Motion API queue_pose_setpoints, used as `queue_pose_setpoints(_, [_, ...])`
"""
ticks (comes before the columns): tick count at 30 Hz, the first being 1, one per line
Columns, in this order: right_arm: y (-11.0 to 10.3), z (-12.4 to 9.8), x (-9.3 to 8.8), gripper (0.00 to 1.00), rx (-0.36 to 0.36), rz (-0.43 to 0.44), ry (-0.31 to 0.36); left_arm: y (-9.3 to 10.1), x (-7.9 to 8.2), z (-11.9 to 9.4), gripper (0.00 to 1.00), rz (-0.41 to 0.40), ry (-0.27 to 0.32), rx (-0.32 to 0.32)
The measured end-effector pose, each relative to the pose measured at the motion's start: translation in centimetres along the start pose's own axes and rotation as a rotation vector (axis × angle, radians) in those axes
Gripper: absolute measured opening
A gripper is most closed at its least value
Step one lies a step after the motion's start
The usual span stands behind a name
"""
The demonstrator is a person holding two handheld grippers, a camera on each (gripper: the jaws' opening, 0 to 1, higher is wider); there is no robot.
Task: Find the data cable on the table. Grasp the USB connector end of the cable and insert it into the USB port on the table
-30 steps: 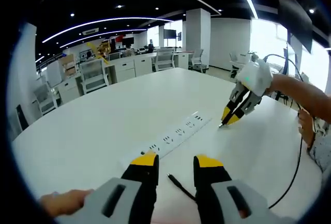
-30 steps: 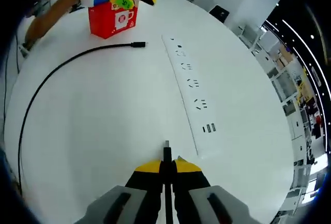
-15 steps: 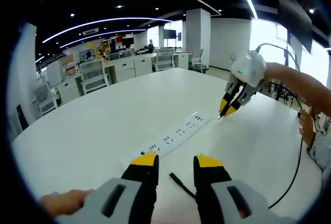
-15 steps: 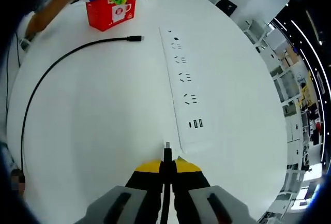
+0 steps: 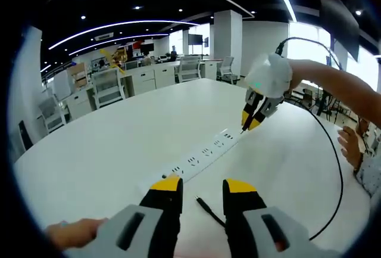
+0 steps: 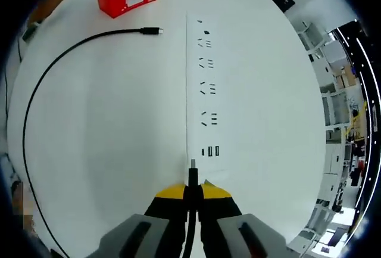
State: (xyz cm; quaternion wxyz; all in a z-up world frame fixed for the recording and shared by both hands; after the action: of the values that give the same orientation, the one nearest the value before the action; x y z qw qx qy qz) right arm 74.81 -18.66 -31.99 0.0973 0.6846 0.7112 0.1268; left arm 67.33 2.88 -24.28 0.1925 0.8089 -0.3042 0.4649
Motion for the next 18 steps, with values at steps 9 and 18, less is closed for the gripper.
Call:
queue_pose_setpoints(9, [1.20, 0.86, 0.18, 0.09, -0.012, -0.028, -0.047, 0.07, -0.04, -0.06, 0.27, 0.001, 0.002, 0.000])
queue_pose_setpoints(18, [0.41, 0.88, 0.25, 0.09, -0.003, -0.025, -0.037, 0.11, -0.06, -0.09, 0.27, 0.001, 0.003, 0.000])
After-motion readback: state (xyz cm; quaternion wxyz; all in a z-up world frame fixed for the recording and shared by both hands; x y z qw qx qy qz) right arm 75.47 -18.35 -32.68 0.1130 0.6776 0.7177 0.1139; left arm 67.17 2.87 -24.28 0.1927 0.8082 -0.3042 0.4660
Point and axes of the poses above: the point that each gripper's makers call its tool centre point, and the gripper's own axes: z roughly forward along the fingers, y roughly to its right, x roughly out of its top, the point moved 1 cm from there along -z, roughly backward along the fingers, and after that the axes turned 3 degrees about -x, right-handed, at the moved point
